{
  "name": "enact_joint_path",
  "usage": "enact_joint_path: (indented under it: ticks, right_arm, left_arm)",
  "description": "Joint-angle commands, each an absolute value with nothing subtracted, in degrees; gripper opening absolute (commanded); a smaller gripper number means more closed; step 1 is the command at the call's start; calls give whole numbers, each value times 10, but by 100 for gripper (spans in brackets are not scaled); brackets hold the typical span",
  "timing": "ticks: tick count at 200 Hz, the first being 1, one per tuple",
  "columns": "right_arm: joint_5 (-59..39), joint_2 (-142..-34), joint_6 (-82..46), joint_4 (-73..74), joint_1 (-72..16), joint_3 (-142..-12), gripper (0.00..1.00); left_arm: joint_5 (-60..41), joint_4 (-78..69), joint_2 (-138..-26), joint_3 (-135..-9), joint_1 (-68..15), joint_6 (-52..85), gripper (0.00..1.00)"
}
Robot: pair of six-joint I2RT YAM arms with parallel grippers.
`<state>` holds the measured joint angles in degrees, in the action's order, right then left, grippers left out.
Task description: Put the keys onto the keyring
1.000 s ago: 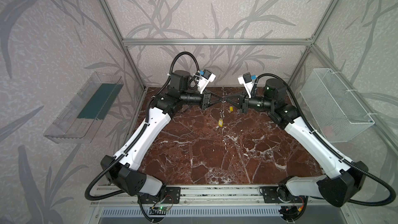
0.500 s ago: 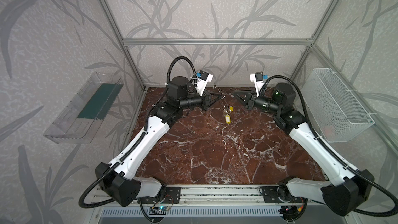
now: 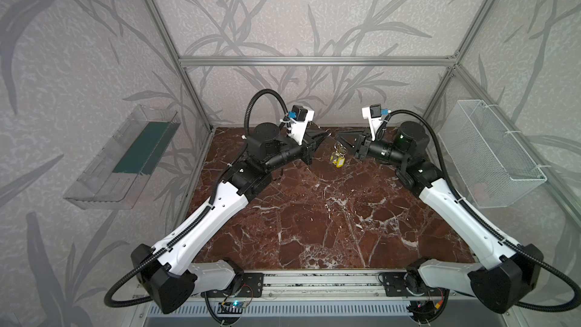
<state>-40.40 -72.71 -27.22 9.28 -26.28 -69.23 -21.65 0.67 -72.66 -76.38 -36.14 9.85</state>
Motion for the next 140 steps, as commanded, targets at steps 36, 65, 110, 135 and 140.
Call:
enact_joint_path:
  ticks: [36, 65, 110, 135, 140]
  right_arm:
    - [-421, -732, -253, 94, -299, -706, 16]
    - [-386, -715, -230, 73, -296, -702, 16]
    - [-379, -703, -301, 142, -253, -680, 16]
    - [-386, -706, -326, 170, -245, -683, 17]
    - [-388, -708, -330, 172, -245, -686, 19]
  left_arm:
    - [-178, -79, -728, -761, -371, 98, 0]
    - [-179, -95, -731, -757, -371, 112, 0]
    - [-190, -151, -734, -741, -372, 142, 0]
    - [-207, -177, -741, -738, -371, 155, 0]
    - [-211, -183, -742, -738, -371, 157, 0]
